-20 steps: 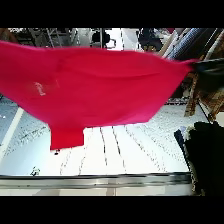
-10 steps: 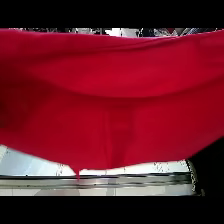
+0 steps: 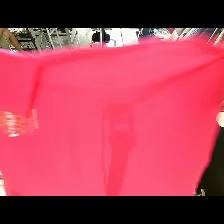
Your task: Fold the clothes and pants, and hang the long-sleeved shirts on hangers.
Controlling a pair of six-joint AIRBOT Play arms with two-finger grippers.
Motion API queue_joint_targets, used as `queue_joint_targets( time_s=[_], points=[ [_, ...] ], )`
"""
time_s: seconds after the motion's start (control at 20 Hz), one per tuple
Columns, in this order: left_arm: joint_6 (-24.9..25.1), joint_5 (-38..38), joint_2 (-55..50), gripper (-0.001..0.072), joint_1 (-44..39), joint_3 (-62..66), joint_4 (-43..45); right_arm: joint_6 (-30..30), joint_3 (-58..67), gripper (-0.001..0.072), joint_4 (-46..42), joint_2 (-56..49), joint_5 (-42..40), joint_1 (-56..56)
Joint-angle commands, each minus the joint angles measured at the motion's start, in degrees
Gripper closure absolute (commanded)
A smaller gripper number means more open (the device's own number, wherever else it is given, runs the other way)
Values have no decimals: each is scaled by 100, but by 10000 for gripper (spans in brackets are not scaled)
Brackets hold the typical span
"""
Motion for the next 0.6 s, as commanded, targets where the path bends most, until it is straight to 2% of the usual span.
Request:
queue_joint_targets(
  time_s=[0.0,0.1,0.2,0.25,0.4,0.45,0.55],
  points=[
    [988,258,-1158,704,-1281,-1440,-160,125,-520,689,-122,-1530,367,0],
    [1493,1384,-2013,703,-1937,-2074,-133,122,-804,689,-140,-2601,-195,-2],
    [1609,2393,-3069,703,-2459,-2212,-155,120,-852,689,-234,-3705,-1058,-7],
    [1670,2636,-3556,703,-2618,-2166,-267,120,-852,689,-205,-4199,-1613,-4],
    [1679,2614,-4636,703,-2728,-1768,-433,107,-850,689,24,-5108,-2745,7],
    [1482,2553,-4776,703,-2682,-1648,-431,107,-850,689,28,-5246,-2896,7],
    [1397,2288,-4752,704,-2538,-1491,-426,101,-850,690,-28,-5302,-2861,-4]
  ],
)
